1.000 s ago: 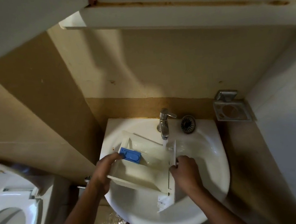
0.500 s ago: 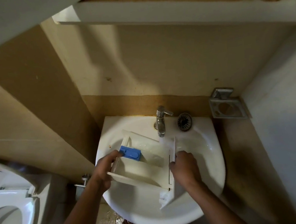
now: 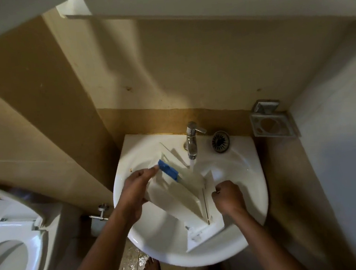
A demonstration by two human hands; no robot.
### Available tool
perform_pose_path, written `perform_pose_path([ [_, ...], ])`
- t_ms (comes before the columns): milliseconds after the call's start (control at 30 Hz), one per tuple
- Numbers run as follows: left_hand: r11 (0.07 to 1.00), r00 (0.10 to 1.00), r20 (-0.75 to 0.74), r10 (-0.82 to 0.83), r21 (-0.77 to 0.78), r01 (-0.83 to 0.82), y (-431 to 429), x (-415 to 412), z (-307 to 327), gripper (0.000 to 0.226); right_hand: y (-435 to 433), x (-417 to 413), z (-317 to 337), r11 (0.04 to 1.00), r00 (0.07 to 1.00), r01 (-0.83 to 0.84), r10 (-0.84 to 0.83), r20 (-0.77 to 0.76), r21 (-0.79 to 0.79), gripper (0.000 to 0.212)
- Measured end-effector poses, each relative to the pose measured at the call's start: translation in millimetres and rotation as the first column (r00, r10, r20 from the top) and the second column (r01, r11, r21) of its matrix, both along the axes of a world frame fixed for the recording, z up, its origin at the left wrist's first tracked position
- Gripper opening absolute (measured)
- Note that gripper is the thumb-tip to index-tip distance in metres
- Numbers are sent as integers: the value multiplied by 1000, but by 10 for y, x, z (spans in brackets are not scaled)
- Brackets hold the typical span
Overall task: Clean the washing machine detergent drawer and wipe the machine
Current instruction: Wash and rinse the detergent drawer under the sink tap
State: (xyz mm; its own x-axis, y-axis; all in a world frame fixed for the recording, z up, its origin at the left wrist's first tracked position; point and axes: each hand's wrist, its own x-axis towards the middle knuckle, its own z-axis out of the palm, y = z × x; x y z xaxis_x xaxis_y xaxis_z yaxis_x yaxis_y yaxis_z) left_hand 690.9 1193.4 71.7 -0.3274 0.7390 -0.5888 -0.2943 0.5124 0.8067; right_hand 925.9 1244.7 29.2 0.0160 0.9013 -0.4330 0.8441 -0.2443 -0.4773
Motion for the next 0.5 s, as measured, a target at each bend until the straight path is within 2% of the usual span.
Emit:
perform_pose_path([
  [100,997,998,-57,-21,76,25,119,117,252,37,-23,-13,-227,990,987,50,-69,-144,-131,45],
  [200,973,979,-126,-159,148,177,198,347,501,40,-104,-37,-294,935,934,76,-189,-305,-348,21],
  [267,946,943,-214,-255,146,289,233,539,595,31,-155,-68,-238,878,848,96,-318,-424,-469,24],
  [333,925,900,-314,-301,134,356,265,742,687,22,-187,-79,-220,814,712,109,-465,-526,-571,26],
  [367,915,873,-364,-326,111,388,291,814,710,32,-184,-67,-234,784,669,109,-513,-538,-611,22],
  [433,878,810,-429,-400,75,474,345,906,660,75,-193,-58,-338,738,644,128,-570,-510,-663,23],
  [467,863,780,-453,-431,47,504,378,928,618,86,-174,-76,-354,725,634,143,-590,-501,-674,23],
  [500,852,758,-470,-453,23,523,397,959,610,87,-148,-73,-413,734,638,140,-580,-507,-664,22],
])
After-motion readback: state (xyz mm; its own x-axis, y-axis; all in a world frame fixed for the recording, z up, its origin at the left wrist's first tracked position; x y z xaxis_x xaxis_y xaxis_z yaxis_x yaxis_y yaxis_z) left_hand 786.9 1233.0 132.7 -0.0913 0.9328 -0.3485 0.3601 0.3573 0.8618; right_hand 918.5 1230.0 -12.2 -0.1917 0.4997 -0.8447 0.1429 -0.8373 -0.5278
